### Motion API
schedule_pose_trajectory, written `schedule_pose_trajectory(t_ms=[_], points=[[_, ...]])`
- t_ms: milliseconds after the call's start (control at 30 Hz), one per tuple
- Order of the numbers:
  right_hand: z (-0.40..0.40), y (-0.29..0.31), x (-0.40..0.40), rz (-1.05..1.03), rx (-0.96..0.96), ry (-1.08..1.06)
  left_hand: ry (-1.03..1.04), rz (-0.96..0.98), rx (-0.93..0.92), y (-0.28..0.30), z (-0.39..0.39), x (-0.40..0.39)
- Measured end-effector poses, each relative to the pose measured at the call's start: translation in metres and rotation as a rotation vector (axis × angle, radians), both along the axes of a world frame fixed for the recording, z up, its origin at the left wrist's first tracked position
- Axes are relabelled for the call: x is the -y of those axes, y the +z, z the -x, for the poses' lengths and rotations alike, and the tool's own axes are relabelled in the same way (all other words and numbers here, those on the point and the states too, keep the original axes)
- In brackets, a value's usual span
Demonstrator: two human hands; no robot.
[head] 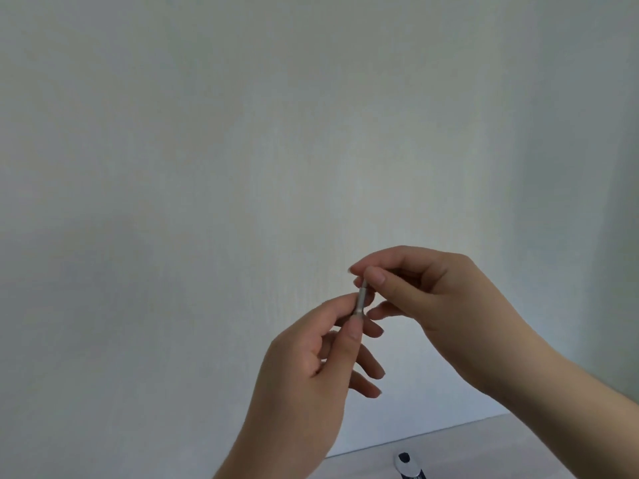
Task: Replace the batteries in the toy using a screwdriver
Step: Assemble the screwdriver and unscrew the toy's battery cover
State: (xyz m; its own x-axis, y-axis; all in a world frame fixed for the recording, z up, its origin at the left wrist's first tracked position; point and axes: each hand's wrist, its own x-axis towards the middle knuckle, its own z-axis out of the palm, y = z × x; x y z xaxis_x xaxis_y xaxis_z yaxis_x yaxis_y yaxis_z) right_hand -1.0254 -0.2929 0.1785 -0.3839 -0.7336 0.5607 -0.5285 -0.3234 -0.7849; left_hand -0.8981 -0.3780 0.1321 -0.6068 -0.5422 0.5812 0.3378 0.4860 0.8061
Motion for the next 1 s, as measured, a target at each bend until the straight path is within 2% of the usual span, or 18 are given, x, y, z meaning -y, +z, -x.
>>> schedule_pose_trajectory(t_ms=[433,767,1000], points=[[0.009,0.035,-0.012,-0.092,-0.073,0.012,0.037,0.116,-0.006,0.026,0.007,-0.003],[0.016,0.022,-0.020,-0.134,-0.089,-0.030,0.049,0.126,0.023,0.016,0.013,-0.003],[0.024,-0.001,-0.030,-0.141,-0.042,-0.067,-0.007,0.051,0.028,-0.007,0.025,-0.009]])
